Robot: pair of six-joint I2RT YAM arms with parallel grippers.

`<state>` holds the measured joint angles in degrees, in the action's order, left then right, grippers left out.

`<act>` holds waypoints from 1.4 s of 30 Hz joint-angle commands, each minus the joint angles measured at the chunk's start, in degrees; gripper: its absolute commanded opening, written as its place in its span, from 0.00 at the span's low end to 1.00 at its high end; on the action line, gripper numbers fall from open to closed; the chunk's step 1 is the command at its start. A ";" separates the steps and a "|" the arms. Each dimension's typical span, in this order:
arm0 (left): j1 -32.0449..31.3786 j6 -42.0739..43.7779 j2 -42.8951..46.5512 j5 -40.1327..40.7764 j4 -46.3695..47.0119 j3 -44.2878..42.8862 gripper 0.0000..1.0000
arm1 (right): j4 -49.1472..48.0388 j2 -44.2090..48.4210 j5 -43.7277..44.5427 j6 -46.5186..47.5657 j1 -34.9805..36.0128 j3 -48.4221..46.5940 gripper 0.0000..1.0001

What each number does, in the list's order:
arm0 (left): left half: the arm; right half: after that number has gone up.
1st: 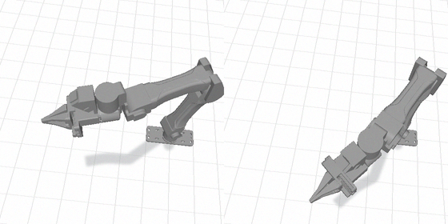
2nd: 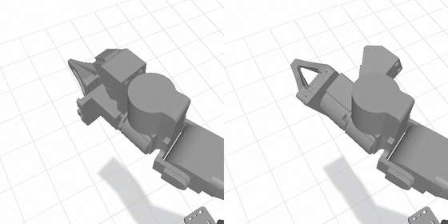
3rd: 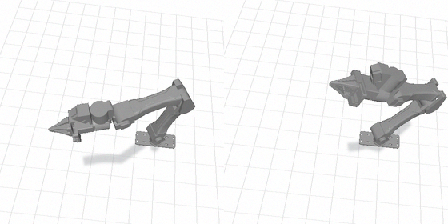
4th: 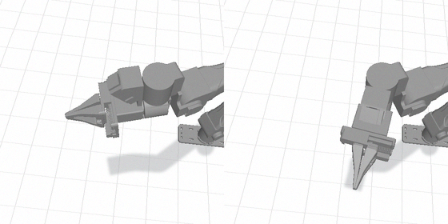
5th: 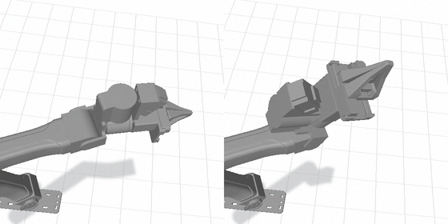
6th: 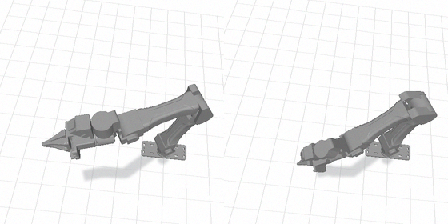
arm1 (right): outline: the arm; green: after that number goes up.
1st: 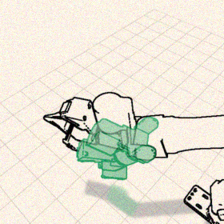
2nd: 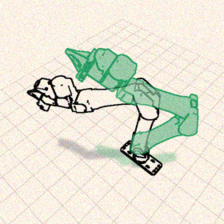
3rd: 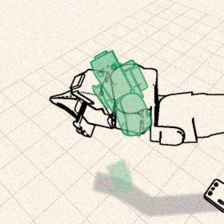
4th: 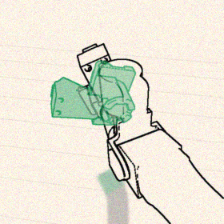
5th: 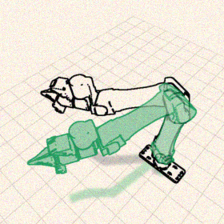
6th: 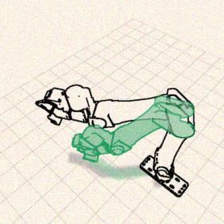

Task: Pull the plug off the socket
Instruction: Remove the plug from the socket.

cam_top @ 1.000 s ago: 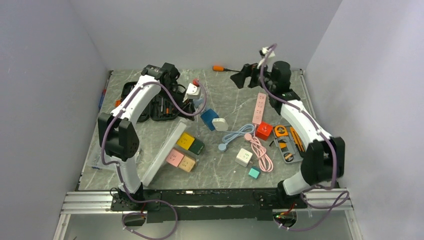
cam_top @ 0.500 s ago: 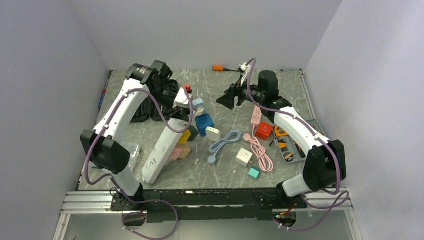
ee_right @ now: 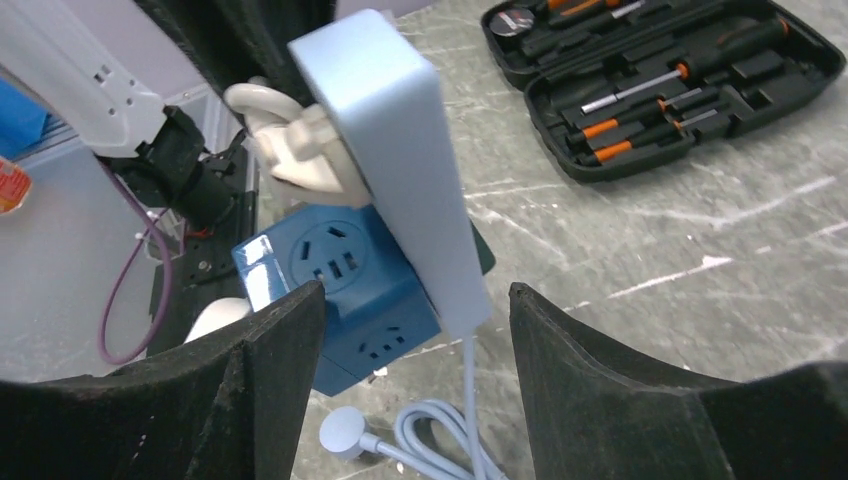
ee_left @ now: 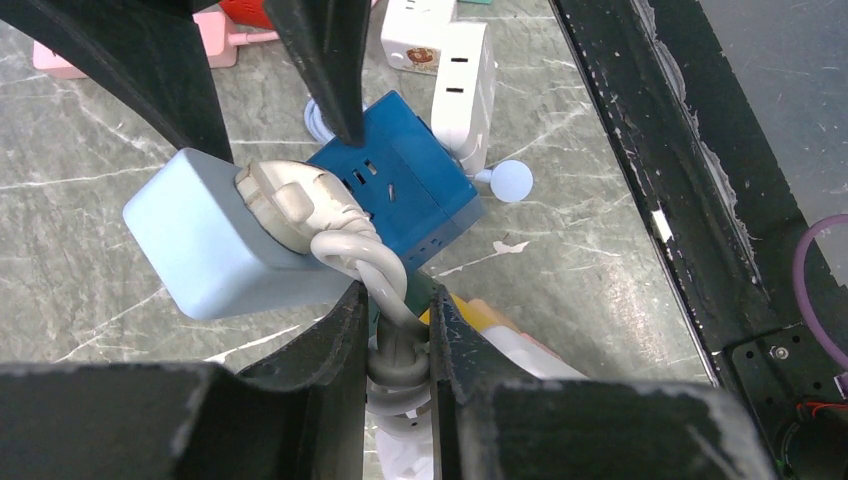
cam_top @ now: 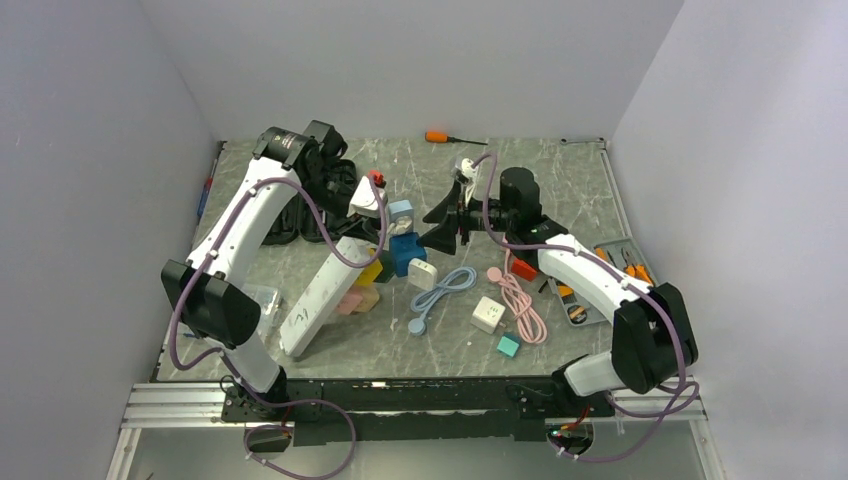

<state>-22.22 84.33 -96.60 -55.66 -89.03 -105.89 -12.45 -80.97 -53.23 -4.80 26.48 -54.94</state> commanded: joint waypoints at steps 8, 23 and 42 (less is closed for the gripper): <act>-2.01 1.41 4.20 -10.05 -0.95 -2.43 0.00 | -15.99 -0.87 -4.32 -4.15 2.11 0.78 0.65; -1.96 0.01 5.62 -11.39 -0.49 -3.17 0.00 | -18.49 -2.82 -3.96 -3.01 5.08 3.32 0.58; -1.59 -22.15 5.14 -10.48 24.03 9.64 0.19 | -24.21 5.98 -1.63 -10.36 5.17 5.61 0.00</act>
<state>-23.62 72.44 -91.77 -60.95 -80.34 -96.66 -34.04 -81.34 -54.74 -14.39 30.52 -47.79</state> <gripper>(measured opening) 0.244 0.246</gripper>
